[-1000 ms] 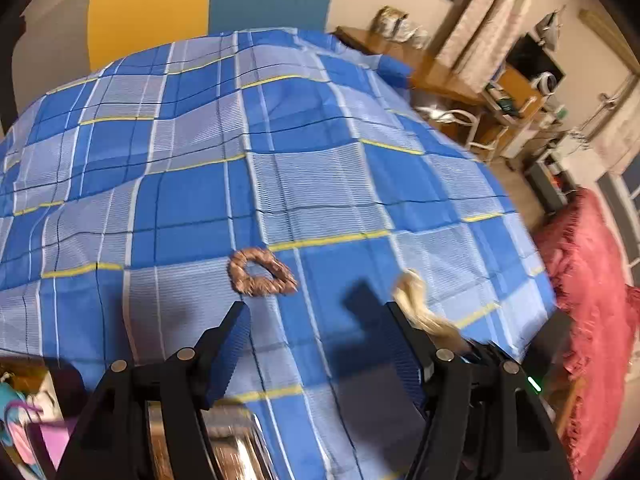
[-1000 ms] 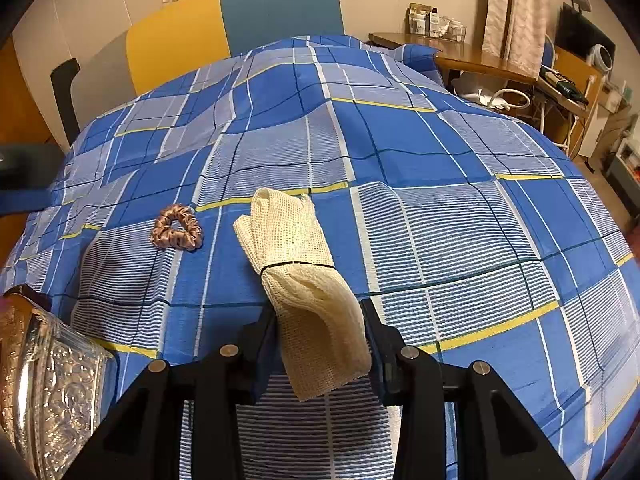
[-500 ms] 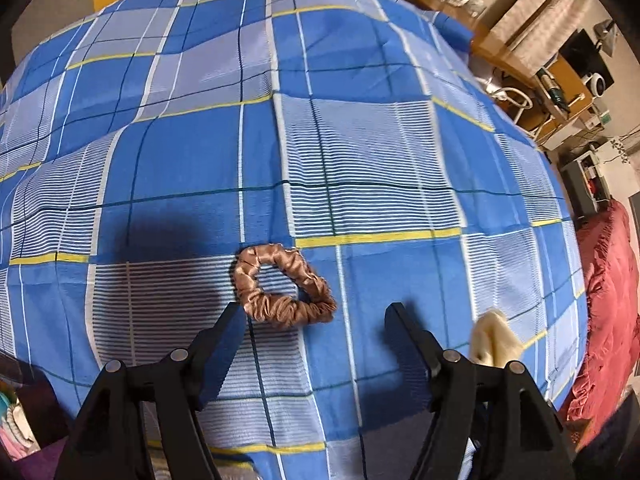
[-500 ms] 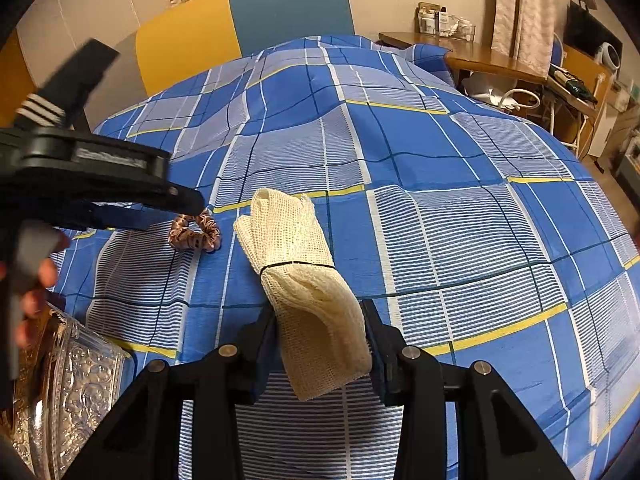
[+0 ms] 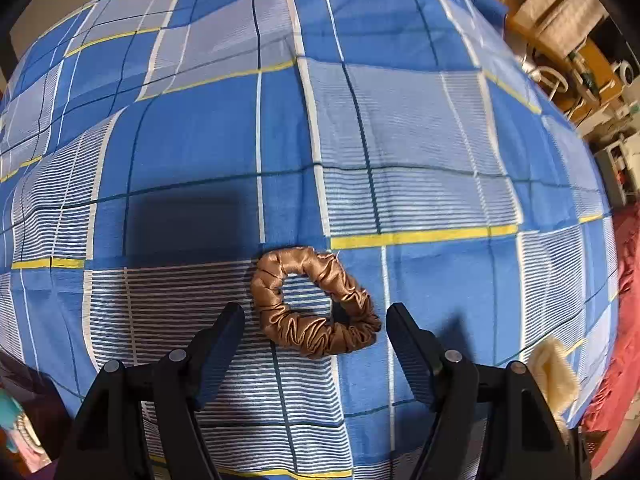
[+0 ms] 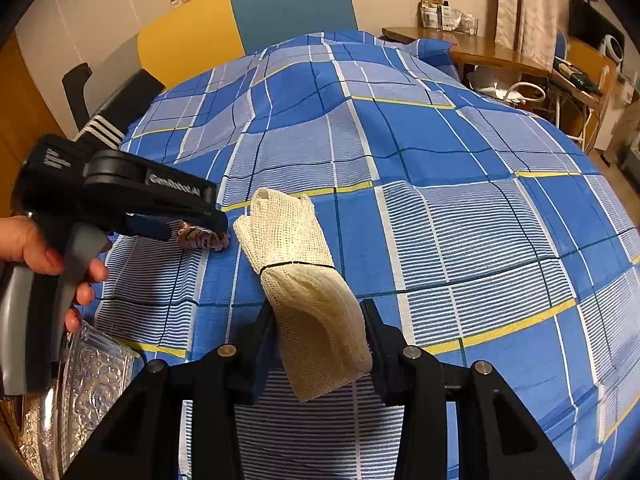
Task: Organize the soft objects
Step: 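Grasp the brown satin scrunchie with the left tool while the right tool holds the glove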
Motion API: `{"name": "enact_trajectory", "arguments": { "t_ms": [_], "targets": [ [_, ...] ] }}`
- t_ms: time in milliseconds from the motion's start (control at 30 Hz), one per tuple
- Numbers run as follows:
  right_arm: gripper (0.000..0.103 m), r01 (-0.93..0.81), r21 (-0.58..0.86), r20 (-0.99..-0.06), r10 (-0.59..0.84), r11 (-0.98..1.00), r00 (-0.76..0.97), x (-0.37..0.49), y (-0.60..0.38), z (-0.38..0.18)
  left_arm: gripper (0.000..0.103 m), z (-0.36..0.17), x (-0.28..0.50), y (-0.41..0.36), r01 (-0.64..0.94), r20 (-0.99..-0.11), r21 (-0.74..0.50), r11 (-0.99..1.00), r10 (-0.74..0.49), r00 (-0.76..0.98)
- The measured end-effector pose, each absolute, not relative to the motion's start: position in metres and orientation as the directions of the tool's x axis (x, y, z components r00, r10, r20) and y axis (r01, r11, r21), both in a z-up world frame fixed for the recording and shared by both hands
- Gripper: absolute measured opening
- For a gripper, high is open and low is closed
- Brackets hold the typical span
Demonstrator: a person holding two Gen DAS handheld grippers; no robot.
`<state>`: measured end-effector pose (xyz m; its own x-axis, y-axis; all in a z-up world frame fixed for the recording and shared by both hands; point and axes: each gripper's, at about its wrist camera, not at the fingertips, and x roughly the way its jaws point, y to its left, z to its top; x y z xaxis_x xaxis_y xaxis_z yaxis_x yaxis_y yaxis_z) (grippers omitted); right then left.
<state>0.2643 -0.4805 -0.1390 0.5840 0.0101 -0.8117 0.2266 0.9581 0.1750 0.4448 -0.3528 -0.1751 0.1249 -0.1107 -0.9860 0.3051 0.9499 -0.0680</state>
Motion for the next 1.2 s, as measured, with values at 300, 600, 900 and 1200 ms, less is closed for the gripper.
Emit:
{"name": "enact_trajectory", "arguments": {
  "t_ms": [300, 600, 900, 1200],
  "targets": [
    [0.041, 0.236, 0.184, -0.81, 0.011, 0.954, 0.587, 0.264, -0.484, -0.138, 0.073, -0.194, 0.449, -0.364, 0.333, -0.996, 0.002, 0.943, -0.03, 0.089],
    [0.041, 0.248, 0.202, -0.811, 0.02, 0.947, 0.584, 0.264, -0.487, -0.138, 0.042, -0.189, 0.446, -0.366, 0.335, -0.992, 0.01, 0.942, -0.032, 0.12],
    [0.041, 0.258, 0.207, -0.817, 0.021, 0.944, 0.577, 0.266, -0.49, -0.141, 0.016, -0.167, 0.425, -0.376, 0.382, -0.973, 0.039, 0.923, -0.052, 0.225],
    [0.041, 0.274, 0.214, -0.816, 0.017, 0.937, 0.578, 0.266, -0.5, -0.145, 0.016, -0.094, 0.389, -0.353, 0.366, -0.927, -0.075, 0.928, -0.2, 0.317]
  ]
}}
